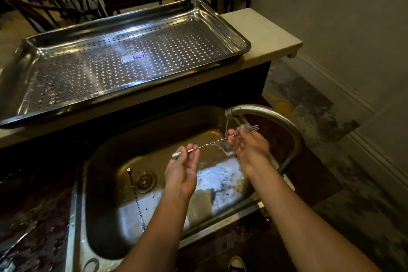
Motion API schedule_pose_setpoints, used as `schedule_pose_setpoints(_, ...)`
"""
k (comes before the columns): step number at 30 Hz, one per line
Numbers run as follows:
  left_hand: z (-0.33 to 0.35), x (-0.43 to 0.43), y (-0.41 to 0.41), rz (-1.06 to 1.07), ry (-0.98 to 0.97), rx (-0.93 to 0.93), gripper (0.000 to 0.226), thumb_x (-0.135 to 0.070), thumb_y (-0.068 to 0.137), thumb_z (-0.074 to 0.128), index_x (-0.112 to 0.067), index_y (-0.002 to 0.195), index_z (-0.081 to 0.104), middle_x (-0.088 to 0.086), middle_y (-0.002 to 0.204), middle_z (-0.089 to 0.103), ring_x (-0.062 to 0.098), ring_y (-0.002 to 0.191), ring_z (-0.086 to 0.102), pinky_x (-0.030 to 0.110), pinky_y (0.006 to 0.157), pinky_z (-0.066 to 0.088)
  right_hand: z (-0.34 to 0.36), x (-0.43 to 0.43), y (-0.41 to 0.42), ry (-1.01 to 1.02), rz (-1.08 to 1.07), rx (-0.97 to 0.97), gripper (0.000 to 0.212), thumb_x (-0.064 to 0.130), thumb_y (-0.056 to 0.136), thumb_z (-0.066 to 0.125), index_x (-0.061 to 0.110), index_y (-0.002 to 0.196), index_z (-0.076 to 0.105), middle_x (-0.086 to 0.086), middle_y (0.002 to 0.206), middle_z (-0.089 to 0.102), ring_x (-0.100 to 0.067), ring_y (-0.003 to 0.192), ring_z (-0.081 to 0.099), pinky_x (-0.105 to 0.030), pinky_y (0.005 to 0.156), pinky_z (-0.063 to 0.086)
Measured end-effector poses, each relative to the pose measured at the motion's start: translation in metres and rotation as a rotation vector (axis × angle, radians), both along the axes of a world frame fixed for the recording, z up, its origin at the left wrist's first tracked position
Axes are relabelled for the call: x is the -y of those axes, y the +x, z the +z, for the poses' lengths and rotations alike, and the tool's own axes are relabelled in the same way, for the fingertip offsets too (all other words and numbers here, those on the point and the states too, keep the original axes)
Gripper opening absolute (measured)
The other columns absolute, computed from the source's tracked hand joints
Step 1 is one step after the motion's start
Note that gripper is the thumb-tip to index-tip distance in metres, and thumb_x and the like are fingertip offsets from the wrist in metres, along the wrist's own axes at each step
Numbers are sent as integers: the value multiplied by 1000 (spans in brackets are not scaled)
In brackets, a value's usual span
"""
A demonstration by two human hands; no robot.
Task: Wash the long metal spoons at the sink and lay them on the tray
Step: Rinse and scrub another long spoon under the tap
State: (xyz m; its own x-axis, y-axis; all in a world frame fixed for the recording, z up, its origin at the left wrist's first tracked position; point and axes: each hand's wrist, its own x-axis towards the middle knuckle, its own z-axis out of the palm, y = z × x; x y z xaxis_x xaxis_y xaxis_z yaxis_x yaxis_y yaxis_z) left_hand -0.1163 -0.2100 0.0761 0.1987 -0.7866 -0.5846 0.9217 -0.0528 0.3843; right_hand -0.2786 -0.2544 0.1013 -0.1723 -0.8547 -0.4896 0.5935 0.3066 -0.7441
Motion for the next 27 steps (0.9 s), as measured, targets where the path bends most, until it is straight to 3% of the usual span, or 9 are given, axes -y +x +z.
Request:
schedule_pose_setpoints(4, 3, 9, -28, -101, 2, 4, 9, 2, 92, 53, -1, 101, 56, 16, 85, 71, 24, 80, 72, 32, 68, 61, -6, -18, 16, -32, 229, -42, 4, 5, 93, 63, 3, 92, 66, -13, 82, 73, -17, 65, 69, -26, 63, 59)
schedule_pose_setpoints(7, 9, 17, -57, -186, 32, 9, 19, 7, 89, 57, -6, 101, 53, 14, 78, 69, 18, 64, 68, 26, 57, 58, -5, -18, 12, -39, 160, -81, 4, 4, 92, 64, 3, 90, 66, -11, 72, 71, -17, 62, 68, -26, 64, 60)
schedule_pose_setpoints(11, 14, 27, -83, -276, 69, 62, 13, -2, 91, 58, -7, 103, 57, 8, 73, 64, 9, 50, 58, 25, 63, 53, -2, -14, -3, -50, 97, -199, 8, -1, 88, 67, 6, 84, 70, -10, 73, 73, -21, 68, 70, -32, 70, 60)
schedule_pose_setpoints(15, 22, 38, -72, -223, 52, 79, 25, -19, 98, 52, 0, 115, 53, 16, 90, 71, 19, 63, 71, 29, 51, 57, -2, -15, -11, -98, 61, -168, 22, -2, 87, 67, 16, 75, 71, -11, 76, 74, -23, 71, 71, -29, 66, 57)
schedule_pose_setpoints(18, 24, 41, -63, -127, 78, 65, 18, -24, 99, 51, -6, 104, 53, 10, 76, 75, 20, 66, 74, 30, 51, 58, -6, -19, -4, -112, 56, -120, 26, 0, 87, 68, 21, 73, 73, -11, 80, 76, -23, 75, 73, -29, 69, 58)
schedule_pose_setpoints(22, 21, 42, -72, -143, 116, 108, 13, -17, 99, 50, -6, 106, 51, 11, 74, 68, 18, 55, 65, 24, 42, 50, -13, -21, 9, -80, 21, -173, 11, 0, 86, 69, 11, 83, 70, -7, 75, 76, -19, 70, 73, -27, 66, 57)
schedule_pose_setpoints(24, 19, 41, -70, -211, 111, 133, 6, -11, 98, 51, -8, 101, 54, 10, 75, 63, 18, 59, 60, 26, 45, 51, -14, -18, 6, -41, -14, -152, 8, 0, 86, 70, 8, 86, 69, -7, 73, 75, -17, 66, 72, -24, 61, 56)
schedule_pose_setpoints(27, 19, 39, -51, -170, 114, 98, 14, -22, 98, 53, -10, 97, 60, 7, 77, 68, 20, 64, 69, 30, 54, 58, -9, -11, -3, -49, -95, -49, 7, -1, 87, 68, 5, 88, 65, -11, 73, 72, -17, 59, 68, -25, 56, 57)
